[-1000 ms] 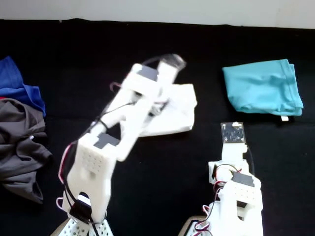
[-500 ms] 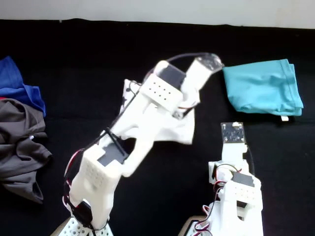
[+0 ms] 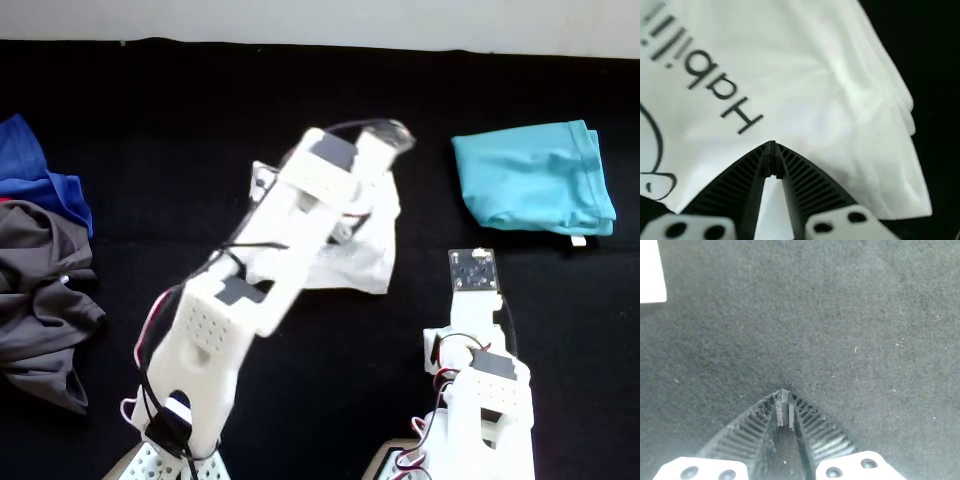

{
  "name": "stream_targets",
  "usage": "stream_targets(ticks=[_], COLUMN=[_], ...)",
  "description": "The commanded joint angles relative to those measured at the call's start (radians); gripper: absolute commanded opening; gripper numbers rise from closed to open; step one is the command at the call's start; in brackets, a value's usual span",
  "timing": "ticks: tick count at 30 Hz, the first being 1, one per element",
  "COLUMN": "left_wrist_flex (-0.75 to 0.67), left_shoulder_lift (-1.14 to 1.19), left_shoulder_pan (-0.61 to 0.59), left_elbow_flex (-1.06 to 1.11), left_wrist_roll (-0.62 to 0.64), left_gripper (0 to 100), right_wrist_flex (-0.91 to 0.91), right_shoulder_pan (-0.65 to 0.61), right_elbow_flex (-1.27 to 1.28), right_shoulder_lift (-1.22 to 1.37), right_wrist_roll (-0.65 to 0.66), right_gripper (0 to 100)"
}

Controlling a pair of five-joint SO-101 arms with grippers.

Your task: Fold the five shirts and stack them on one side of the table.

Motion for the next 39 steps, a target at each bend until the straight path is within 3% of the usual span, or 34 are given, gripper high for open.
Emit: stream_targets(ticks=[1, 5, 9, 16, 23, 34, 39], left_wrist_flex=[0.064, 0.094, 0.084, 0.069, -0.074, -0.284, -0.279], left_shoulder_lift=[-0.042, -0.114, -0.166, -0.179, -0.054, 0.142, 0.140], left_shoulder_pan=[0.094, 0.142, 0.096, -0.153, -0.349, -0.403, -0.409], left_elbow_flex=[-0.013, -0.013, -0.013, -0.073, -0.054, -0.056, -0.113], left_wrist_roll=[0.003, 0.003, -0.002, 0.000, 0.002, -0.002, 0.000], left_gripper=[1, 1, 1, 1, 1, 1, 1], right_wrist_flex=[-0.018, -0.019, -0.019, -0.019, -0.019, -0.019, -0.019], right_shoulder_pan=[0.005, 0.005, 0.005, 0.005, 0.004, 0.004, 0.004], right_elbow_flex=[0.004, 0.004, 0.004, 0.004, 0.004, 0.004, 0.004], right_shoulder_lift=[0.005, 0.005, 0.005, 0.005, 0.005, 0.005, 0.005], right_wrist_roll=[0.005, 0.005, 0.005, 0.005, 0.005, 0.005, 0.005], right_gripper=[0.6, 0.6, 0.6, 0.6, 0.6, 0.6, 0.6])
